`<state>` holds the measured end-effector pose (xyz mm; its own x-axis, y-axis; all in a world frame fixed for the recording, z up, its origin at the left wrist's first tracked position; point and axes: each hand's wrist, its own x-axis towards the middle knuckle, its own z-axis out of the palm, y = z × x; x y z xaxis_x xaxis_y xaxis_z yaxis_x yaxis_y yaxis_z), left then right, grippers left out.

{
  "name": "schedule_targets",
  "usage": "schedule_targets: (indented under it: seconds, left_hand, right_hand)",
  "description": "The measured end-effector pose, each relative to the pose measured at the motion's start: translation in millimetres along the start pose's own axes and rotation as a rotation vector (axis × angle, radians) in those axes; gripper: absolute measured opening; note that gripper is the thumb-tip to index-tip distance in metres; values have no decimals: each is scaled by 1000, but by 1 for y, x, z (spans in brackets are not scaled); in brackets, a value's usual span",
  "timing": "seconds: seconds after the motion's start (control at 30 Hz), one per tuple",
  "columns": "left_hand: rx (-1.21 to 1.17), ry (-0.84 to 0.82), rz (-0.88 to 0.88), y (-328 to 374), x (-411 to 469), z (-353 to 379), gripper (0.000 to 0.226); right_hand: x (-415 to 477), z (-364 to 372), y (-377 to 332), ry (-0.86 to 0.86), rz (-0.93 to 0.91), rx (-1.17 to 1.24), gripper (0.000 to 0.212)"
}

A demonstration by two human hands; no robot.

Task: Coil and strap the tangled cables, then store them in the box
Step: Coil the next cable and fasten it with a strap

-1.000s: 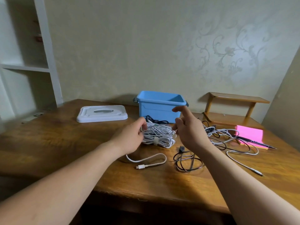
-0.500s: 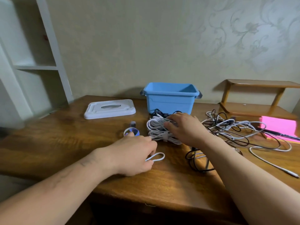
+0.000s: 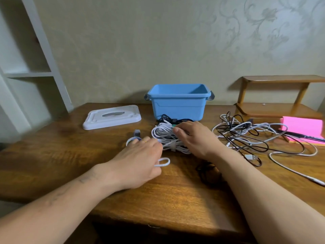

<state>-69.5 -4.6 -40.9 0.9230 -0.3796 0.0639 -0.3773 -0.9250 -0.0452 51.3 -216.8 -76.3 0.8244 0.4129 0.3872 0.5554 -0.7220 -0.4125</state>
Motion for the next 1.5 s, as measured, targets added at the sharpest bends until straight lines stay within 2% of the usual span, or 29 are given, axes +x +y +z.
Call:
schedule_targets:
  seconds: [0.03, 0.1, 0.23, 0.3, 0.37, 0.5, 0.6, 0.67, 0.73, 0.8, 0.87, 1.0, 1.1, 1.2, 1.27, 1.3, 1.43, 1.5]
  left_hand:
    - [29, 82, -31, 0, 1, 2, 16]
    - [31, 133, -124, -2, 2, 7, 21]
    - [18, 53, -230, -5, 3, 12, 16]
    - [-13, -11, -254, -6, 5, 11, 8]
    - [-2, -49, -259, -7, 6, 7, 9]
    - [-93, 98, -307, -10, 4, 0, 11]
    - [-513, 272, -427, -14, 15, 3, 10]
    - [-973, 370, -537, -12, 30, 6, 17]
    - [-1412, 456, -609, -2, 44, 4, 11]
    - [-1690, 503, -605, 10, 52, -5, 3]
    - [-1819, 491, -516, 20, 60, -13, 2]
    - [-1855, 529, -407, 35, 76, -17, 16]
    - [-1940, 572, -471, 42, 91, -15, 14]
    - [-2082, 683, -560, 40, 104, -11, 7]
    - [-2122, 717, -584, 37, 108, -8, 8]
    - [-2138, 720, -586, 36, 109, -6, 9]
    - [-2149, 713, -568, 39, 114, -5, 13]
    - [-2006, 749, -535, 41, 113, -6, 12]
  right_hand:
    - [0, 0, 0, -1, 3, 3, 43]
    - [-1, 0, 0, -6, 5, 13, 45]
    - [-2, 0, 1, -14, -1, 37, 41]
    - [-3, 0, 1, -5, -2, 43, 35]
    - [-3, 0, 2, 6, -3, 57, 34]
    - [-1, 2, 5, 28, -29, 68, 40]
    - [-2, 3, 5, 31, -35, 78, 40]
    - [-3, 2, 3, 45, -29, 87, 42]
    - [-4, 2, 2, 62, -17, 103, 43]
    - [-4, 2, 1, 80, -14, 110, 45]
    - [-5, 3, 1, 96, -13, 101, 44]
    - [-2, 6, 1, 133, -2, 118, 47]
    - [-2, 7, 0, 126, -2, 113, 44]
    - [-6, 0, -1, 157, 79, 337, 44]
    - [-9, -9, -3, 175, 141, 502, 59]
    - [-10, -12, -5, 177, 135, 509, 64]
    - [-11, -11, -10, 221, 35, 227, 50]
    - [-8, -9, -7, 261, 27, 194, 45]
